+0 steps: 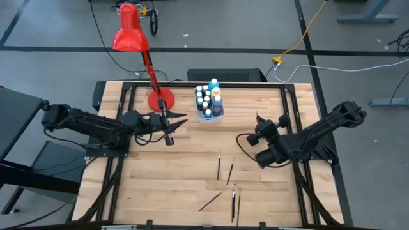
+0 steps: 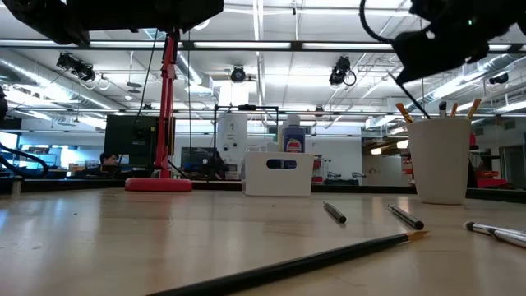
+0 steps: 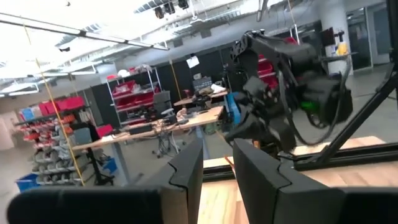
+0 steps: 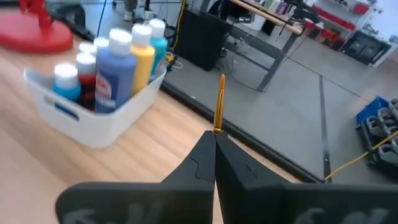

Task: Pick & Place Paint Supplies
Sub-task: Put the gold paint brush into the gray cup, then put the silver paint brush into the gray cup

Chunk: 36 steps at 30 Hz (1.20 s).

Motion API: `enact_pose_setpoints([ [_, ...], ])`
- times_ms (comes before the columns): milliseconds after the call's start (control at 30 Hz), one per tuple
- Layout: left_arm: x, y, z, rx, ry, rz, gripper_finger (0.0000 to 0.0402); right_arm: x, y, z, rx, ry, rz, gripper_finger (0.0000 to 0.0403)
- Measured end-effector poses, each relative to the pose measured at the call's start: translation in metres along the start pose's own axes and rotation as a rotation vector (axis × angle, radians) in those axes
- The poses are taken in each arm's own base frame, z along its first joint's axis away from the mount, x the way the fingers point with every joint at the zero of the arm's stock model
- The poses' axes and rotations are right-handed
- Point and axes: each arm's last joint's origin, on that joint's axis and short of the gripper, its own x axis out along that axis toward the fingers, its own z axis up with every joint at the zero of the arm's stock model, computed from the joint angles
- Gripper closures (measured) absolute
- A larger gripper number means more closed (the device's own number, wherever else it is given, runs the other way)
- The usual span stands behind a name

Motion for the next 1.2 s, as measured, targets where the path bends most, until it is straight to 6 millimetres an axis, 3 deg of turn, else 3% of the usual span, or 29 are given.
enact_pose_setpoints([
  [200,0.000,0.000,0.000,-0.081,-0.001,-0.001,0.0306,0.005,0.005,-0.022,-0.062,0.142,0.046,0.0398],
  [500,0.001,-0.004,-0.002,-0.205,-0.006,-0.104,0.0306,0.005,0.006,-0.024,-0.120,0.196,0.071,0.0333],
  [667,0.006,-0.009,-0.014,-0.277,0.046,-0.126,0.0306,0.001,0.010,-0.010,-0.222,0.180,0.110,0.0287],
  [833,0.012,-0.016,-0.032,-0.312,0.127,-0.127,0.0306,-0.007,0.019,0.020,-0.360,0.145,0.193,0.0250],
  [1000,0.015,-0.021,-0.041,-0.386,0.151,-0.165,0.0306,-0.017,0.034,0.048,-0.498,0.148,0.439,0.0227],
  [1200,0.013,-0.028,-0.043,-0.429,0.195,-0.157,0.0301,-0.026,0.056,0.054,-0.823,0.091,0.997,0.0219],
])
